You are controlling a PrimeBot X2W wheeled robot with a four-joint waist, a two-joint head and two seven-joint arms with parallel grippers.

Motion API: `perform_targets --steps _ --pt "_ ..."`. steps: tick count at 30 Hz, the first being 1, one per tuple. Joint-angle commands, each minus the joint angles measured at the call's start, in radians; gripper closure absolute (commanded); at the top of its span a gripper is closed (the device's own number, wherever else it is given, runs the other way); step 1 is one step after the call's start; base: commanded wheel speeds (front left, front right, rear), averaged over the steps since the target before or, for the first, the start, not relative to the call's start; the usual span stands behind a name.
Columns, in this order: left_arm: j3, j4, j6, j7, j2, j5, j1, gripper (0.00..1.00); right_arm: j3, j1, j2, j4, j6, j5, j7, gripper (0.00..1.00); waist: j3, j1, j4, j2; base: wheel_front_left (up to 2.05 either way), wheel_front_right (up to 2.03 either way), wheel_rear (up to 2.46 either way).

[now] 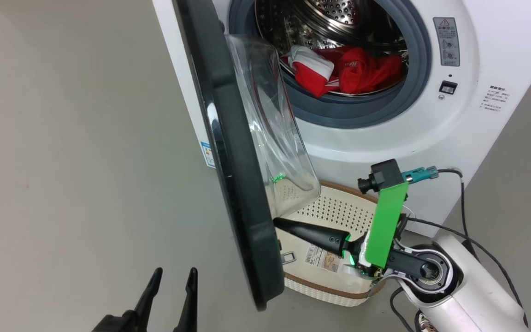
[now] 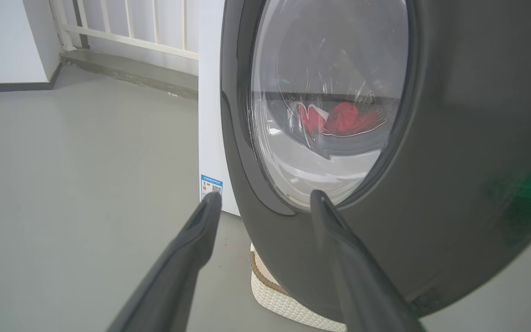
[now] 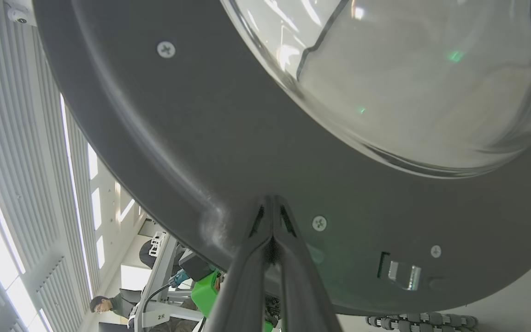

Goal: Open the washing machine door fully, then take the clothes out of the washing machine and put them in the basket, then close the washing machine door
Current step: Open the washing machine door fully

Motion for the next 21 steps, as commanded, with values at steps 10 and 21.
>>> perform_targets --steps 10,21 --pt "0.048 -0.037 0.012 -0.009 0.009 0.009 0.001 0.0 0.016 -0.014 0.049 -0.017 0.008 -0.027 0.015 1.0 0.005 0.0 0.007 0.0 0.0 0.0 0.0" --pt "0.035 -0.021 -0.001 -0.009 0.009 0.015 -0.011 0.0 -0.003 0.03 0.016 -0.028 0.008 -0.102 -0.1 0.0 -0.002 0.0 -0.005 0.0 0.0 0.0 0.0"
